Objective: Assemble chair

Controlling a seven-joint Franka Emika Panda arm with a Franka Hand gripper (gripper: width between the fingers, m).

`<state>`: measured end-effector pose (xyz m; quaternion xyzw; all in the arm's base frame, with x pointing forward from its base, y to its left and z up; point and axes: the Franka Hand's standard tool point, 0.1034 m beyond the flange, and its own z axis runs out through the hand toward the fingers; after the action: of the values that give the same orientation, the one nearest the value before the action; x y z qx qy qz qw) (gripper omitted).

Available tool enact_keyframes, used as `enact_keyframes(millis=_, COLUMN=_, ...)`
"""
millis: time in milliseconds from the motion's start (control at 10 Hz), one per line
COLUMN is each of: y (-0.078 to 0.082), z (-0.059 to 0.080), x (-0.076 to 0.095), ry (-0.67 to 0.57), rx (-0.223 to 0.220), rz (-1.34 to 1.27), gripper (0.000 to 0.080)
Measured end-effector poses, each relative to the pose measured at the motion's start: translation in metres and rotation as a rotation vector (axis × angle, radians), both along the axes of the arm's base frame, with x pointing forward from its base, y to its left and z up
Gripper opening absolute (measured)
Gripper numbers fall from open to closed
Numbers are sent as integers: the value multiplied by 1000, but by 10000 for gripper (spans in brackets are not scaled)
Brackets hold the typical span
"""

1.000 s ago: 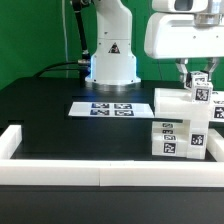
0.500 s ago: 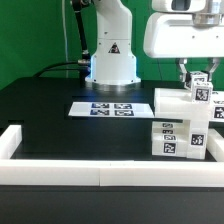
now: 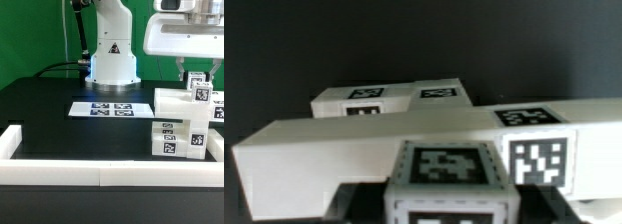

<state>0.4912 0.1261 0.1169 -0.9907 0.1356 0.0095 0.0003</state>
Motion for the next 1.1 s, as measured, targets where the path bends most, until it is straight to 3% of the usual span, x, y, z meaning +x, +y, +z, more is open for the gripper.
enact_keyframes(millis=1100, y=6, z=0, x=-2, ry=13, rx=4, rz=-720, gripper=288)
